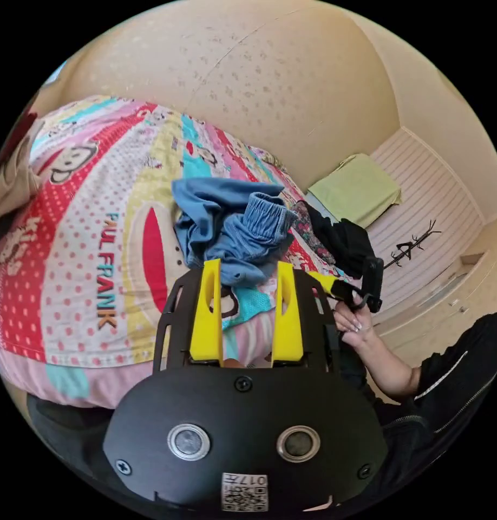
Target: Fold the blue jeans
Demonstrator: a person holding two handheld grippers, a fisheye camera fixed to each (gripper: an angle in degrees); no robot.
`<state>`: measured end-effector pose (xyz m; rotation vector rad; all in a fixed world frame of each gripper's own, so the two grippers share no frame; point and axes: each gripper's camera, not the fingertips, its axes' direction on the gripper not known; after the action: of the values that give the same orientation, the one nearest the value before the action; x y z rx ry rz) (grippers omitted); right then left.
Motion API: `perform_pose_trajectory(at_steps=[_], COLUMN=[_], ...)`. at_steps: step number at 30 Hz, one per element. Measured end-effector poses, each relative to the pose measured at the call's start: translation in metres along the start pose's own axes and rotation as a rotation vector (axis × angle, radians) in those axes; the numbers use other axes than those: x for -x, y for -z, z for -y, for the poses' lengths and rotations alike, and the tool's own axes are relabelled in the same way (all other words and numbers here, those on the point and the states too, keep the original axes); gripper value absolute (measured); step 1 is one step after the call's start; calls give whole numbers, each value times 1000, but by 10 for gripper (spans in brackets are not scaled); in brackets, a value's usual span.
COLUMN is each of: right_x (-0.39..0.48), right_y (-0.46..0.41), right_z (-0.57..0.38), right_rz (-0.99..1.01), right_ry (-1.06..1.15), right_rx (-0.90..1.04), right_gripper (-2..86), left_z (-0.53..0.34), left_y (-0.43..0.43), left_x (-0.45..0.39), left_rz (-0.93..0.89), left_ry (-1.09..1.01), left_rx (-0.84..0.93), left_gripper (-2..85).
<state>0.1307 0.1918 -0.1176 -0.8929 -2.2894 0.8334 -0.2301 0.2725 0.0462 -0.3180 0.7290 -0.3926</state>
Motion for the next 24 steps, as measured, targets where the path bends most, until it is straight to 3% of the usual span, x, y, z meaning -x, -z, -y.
perform_pose_trajectory(at_steps=[3, 5, 9, 12, 19, 21, 24], right_x=[11, 20, 41, 56, 76, 72, 59], right_y=[25, 44, 73, 91, 126, 129, 117], right_z=[-12, -9, 3, 6, -1, 0, 10], right_rz=[13, 9, -45, -57, -213, -196, -65], right_ry=[7, 35, 51, 26, 34, 79, 84], right_rx=[6, 13, -5, -73, -193, -270, -336], right_gripper=[106, 113, 120, 125, 191, 218, 226], left_z=[21, 44, 53, 44, -11, -35, -73], left_y=[6, -37, -139, -184, -73, -58, -70], left_x=[-27, -45, -32, -25, -80, -82, -59], left_rz=[93, 124, 266, 350, 92, 0, -109], left_ry=[-202, -341, -306, -261, -430, -482, -420], left_rx=[-78, 6, 122, 197, -165, -149, 14], left_gripper=[135, 145, 155, 79, 49, 41, 30])
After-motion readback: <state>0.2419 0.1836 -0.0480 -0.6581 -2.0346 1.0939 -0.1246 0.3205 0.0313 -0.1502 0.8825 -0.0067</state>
